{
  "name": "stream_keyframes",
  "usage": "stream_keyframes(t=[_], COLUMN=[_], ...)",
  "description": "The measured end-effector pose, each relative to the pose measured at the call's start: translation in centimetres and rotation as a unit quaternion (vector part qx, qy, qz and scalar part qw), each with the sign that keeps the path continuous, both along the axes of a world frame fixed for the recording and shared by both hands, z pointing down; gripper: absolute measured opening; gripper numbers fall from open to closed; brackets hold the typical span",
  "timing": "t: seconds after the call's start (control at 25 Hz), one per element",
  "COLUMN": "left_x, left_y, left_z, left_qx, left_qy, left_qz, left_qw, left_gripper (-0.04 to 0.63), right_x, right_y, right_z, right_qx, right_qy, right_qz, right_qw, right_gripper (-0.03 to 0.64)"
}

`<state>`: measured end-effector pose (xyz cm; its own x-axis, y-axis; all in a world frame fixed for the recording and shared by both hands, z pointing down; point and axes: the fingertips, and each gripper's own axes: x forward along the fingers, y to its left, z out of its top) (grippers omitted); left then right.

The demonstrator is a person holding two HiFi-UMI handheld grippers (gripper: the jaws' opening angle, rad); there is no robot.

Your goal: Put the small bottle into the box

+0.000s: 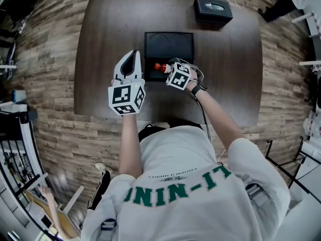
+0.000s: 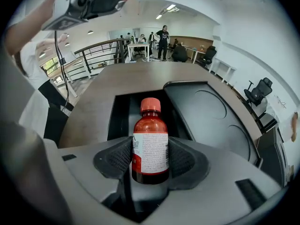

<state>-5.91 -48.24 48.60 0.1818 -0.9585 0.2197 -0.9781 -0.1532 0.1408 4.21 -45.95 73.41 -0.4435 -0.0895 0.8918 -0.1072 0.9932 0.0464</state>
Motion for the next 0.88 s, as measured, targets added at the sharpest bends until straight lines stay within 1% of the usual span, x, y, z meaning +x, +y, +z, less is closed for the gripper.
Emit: stream_keyframes(t=[0.16, 0.28, 0.44, 0.52, 0.56, 0.6, 0.76, 0.88], left_x=[-0.9, -1.7, -2.3, -2.5, -2.5, -2.6, -2.7, -2.8], left_y=[0.0, 0.0, 0.3, 0.4, 0.5, 0.5, 0.2, 0.1], left_z=[0.5, 0.8, 1.0, 1.1, 1.1, 1.1, 0.7, 0.3], left_qx=[-0.005, -0.010, -0.014, -0.015, -0.016, -0.016, -0.012, -0.009], left_qy=[0.002, 0.002, -0.001, -0.003, -0.003, -0.003, -0.005, -0.003], left_qz=[-0.009, -0.015, -0.015, -0.014, -0.013, -0.012, -0.004, 0.000], left_qw=[0.9999, 0.9998, 0.9998, 0.9998, 0.9998, 0.9998, 0.9999, 1.0000], left_gripper=[0.011, 0.011, 0.011, 0.011, 0.011, 0.011, 0.011, 0.011], right_x=[0.0, 0.1, 0.2, 0.1, 0.1, 0.0, 0.2, 0.6], right_y=[0.1, 0.3, 0.5, 0.2, 0.2, 0.1, 0.0, 0.2], right_z=[1.6, 2.6, 3.3, 3.2, 3.0, 2.8, 1.8, 0.3], right_qx=[-0.011, -0.025, -0.031, -0.032, -0.034, -0.036, -0.045, -0.044], right_qy=[0.021, 0.029, 0.034, 0.028, 0.022, 0.016, -0.013, -0.034], right_qz=[-0.009, -0.003, 0.014, 0.034, 0.042, 0.050, 0.091, 0.127], right_qw=[1.000, 0.999, 0.999, 0.998, 0.998, 0.998, 0.995, 0.990], right_gripper=[0.232, 0.232, 0.232, 0.235, 0.247, 0.273, 0.290, 0.290])
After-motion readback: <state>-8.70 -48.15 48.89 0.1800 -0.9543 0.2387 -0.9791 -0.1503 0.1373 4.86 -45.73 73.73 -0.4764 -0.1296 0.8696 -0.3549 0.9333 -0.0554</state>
